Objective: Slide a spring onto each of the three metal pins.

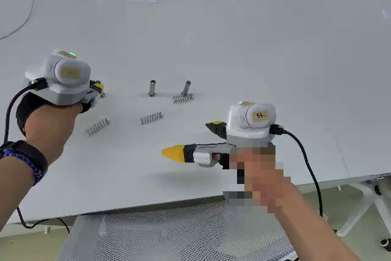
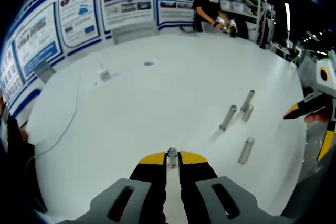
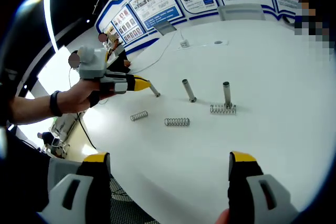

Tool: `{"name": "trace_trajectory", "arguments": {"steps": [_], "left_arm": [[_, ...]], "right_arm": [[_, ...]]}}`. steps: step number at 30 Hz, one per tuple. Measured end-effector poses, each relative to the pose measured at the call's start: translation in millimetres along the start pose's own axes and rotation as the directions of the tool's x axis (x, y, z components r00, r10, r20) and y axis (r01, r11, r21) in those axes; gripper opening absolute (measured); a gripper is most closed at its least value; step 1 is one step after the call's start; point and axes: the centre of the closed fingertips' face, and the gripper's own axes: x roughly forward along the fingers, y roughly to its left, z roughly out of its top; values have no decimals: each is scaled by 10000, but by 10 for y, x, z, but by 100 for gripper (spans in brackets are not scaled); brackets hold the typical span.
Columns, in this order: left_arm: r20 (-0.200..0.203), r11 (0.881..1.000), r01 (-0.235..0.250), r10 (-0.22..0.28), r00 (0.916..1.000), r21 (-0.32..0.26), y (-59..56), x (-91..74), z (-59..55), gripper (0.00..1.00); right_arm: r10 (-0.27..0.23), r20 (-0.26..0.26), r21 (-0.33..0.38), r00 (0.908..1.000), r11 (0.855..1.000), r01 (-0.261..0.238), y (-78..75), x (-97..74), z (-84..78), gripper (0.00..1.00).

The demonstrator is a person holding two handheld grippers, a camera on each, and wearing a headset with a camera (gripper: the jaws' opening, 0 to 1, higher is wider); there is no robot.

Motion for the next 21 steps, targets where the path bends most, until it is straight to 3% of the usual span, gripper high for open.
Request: {"name": "trace_trajectory", "arguments": {"steps": [21], "left_arm": [[-85,9997,86,-88,9999,-243,1,37,-51,11]], "right_arm": [[-15,-16,32,10000,10000,15,1,-3,-14,95]]}}
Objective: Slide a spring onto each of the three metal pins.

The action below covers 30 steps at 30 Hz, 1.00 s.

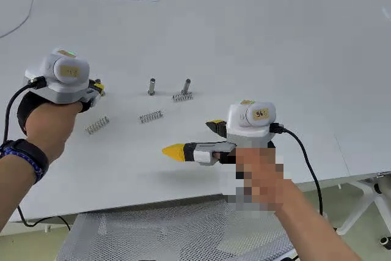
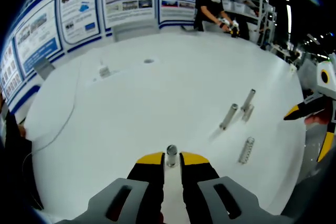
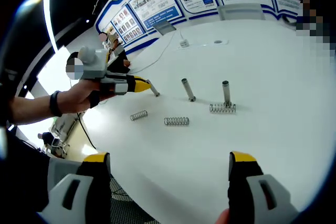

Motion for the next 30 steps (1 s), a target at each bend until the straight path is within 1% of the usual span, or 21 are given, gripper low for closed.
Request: {"name": "trace_trajectory", "arguments": {"steps": [8,13,21,30], "left_arm": [[66,9996,57,-55,10000,-285,32,60,-13,11],[220,9991,76,-66,9997,-419,28,73,-1,10],[315,9994,-34,45,9995,-334,25,80,14,8],[379,9998,-70,77,9993,-188,-23,50,12,8]], "right_arm": [[0,-14,33,10000,10000,0,-10,1,-10,95],[-27,-8,48,10000,10000,27,-18,-3,-12,95],[-90,57,97,9999,9999,90,-40,-10,-7,94],[-62,72,117,10000,9999,61,-29,-5,-4,94]]}}
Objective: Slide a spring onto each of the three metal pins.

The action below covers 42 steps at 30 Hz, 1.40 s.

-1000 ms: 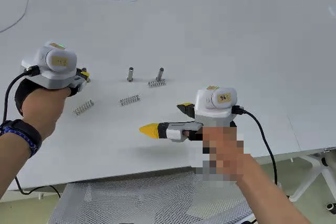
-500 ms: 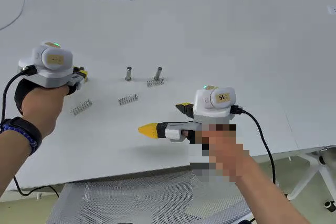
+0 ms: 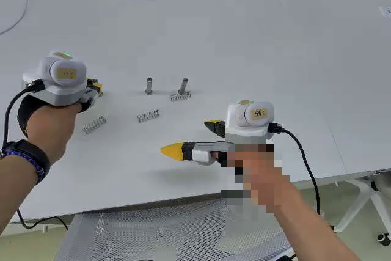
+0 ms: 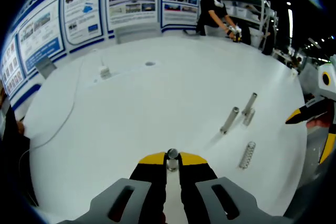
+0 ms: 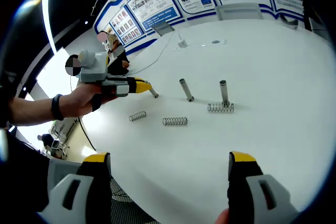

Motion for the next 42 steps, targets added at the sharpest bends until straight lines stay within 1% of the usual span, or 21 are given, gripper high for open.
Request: {"name": "trace_trajectory", "arguments": {"steps": [4,6,10,18,28,33,36,42], "left_arm": [[58,10000,79,-79,10000,-19,-41,5,16,8],[107,9998,193,-192,9998,-55,-69,12,30,8],[213,9997,207,-205,9996,-131,-93,25,63,8],[333,9995,327,-328,9989,36,-184,53,123,8],[251,9989,424,-429,9988,218,-243,83,103,8],[161,9985,474,-479,9987,277,-271,84,57,8],[175,9965,345,-360,9992,766,-276,86,53,8],[201,9979,326,-338,9992,552,-258,95,58,8]], "right_arm": [[-29,-4,11,10000,10000,29,-13,-11,-7,94],[-45,5,46,10000,10000,45,-20,-14,-13,94],[-44,20,74,10000,10000,44,-18,-15,-15,93],[-85,56,110,9999,9999,84,-35,-25,-7,93],[-100,68,163,9999,9998,98,-50,-32,-16,93],[-101,37,180,9999,9998,100,-58,-28,-33,93],[-106,71,200,9999,9997,104,-61,-26,-29,93],[-87,92,197,9999,9998,85,-53,-24,-23,93]]}}
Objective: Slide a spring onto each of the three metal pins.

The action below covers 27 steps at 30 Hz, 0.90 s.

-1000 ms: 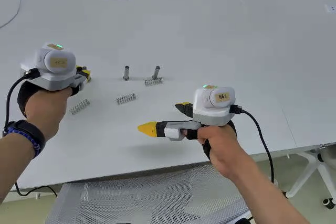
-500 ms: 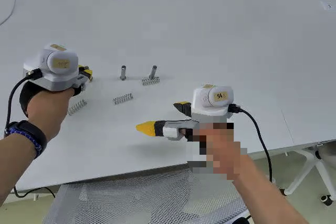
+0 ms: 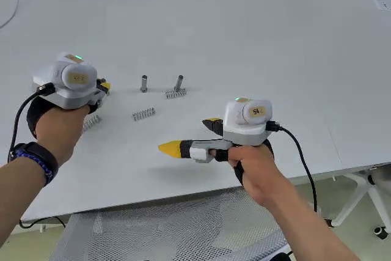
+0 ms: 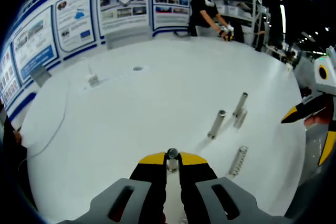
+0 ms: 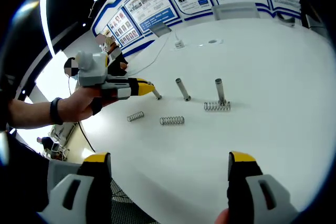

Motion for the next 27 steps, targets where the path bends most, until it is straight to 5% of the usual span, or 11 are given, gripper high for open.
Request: {"name": "trace_trajectory", "arguments": {"steps": [27], "left_arm": [[-17,10000,-12,12,10000,-50,-24,-28,-17,8]], "right_arm": [[7,-24,54,10000,10000,-7,7,7,-2,93]]}}
